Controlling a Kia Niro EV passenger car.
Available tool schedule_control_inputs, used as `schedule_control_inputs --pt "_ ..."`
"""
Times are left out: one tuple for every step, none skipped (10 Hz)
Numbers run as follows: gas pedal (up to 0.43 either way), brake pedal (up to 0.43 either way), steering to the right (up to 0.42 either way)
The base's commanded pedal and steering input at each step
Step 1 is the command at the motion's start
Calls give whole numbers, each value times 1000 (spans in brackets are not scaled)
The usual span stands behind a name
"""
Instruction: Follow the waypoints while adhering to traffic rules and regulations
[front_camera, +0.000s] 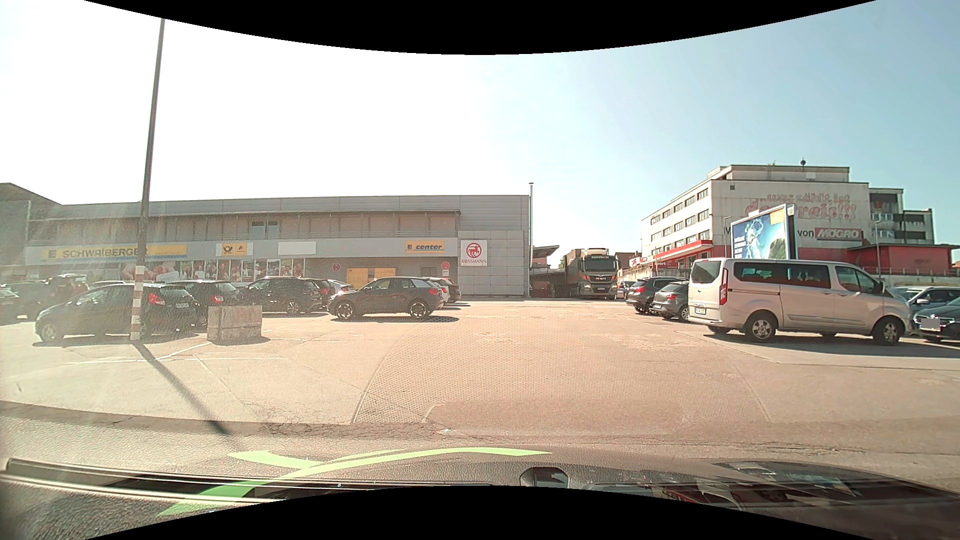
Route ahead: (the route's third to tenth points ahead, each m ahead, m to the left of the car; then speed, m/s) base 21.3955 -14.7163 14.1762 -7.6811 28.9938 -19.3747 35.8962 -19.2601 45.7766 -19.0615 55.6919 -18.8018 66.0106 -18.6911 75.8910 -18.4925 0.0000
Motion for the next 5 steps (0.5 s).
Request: schedule_control_inputs --pt "0 421 -55" --pt "0 421 -55" --pt "0 421 -55" --pt "0 421 -55" --pt "0 421 -55"
